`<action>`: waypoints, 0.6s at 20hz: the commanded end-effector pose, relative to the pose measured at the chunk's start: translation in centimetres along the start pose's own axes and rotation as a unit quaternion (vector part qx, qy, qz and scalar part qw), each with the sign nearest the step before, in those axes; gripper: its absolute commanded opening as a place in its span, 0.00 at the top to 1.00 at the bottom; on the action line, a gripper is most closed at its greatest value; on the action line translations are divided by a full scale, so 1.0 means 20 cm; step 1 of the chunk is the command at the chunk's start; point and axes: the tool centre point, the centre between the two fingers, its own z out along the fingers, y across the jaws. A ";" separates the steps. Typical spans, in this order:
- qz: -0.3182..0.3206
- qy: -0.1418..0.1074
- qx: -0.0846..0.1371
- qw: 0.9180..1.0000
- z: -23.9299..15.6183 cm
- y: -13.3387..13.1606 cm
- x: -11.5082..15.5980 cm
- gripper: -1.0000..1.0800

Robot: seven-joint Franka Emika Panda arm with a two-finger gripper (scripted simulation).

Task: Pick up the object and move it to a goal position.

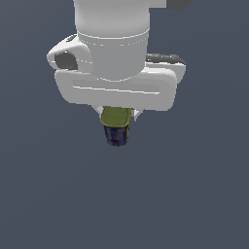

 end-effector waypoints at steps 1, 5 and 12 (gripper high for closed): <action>0.000 0.002 0.000 1.000 -0.04 -0.01 0.01 1.00; 0.000 0.002 0.000 1.000 -0.06 -0.01 0.03 1.00; 0.000 0.002 0.000 1.000 -0.08 -0.02 0.04 1.00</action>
